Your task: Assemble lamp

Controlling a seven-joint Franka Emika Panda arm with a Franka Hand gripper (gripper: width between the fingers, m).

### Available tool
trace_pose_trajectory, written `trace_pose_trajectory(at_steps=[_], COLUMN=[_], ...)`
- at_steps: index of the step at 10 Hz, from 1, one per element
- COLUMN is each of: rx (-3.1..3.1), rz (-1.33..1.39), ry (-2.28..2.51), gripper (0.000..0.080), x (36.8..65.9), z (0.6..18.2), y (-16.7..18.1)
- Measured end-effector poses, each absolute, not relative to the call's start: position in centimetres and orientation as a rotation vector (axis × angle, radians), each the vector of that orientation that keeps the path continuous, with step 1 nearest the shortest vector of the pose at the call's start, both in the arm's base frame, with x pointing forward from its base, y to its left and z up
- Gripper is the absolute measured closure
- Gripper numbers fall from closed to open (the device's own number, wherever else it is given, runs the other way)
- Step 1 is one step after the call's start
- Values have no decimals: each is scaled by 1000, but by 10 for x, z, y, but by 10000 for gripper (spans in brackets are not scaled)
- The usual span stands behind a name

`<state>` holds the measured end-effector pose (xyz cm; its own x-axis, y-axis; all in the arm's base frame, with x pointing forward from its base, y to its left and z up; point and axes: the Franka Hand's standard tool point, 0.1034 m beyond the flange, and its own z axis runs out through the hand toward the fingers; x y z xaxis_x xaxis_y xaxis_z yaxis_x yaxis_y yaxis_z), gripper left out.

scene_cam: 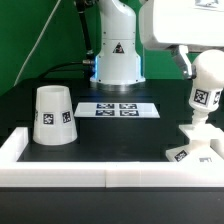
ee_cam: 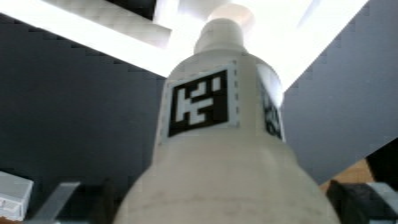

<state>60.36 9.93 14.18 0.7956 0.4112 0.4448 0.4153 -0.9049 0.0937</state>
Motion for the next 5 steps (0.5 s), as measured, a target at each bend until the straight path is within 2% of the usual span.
trace_pose_trajectory(at_steps=[5], rx=[-2968], rz=[-704], ry=[-691], gripper=[220], x=[599], z=[129], y=[103])
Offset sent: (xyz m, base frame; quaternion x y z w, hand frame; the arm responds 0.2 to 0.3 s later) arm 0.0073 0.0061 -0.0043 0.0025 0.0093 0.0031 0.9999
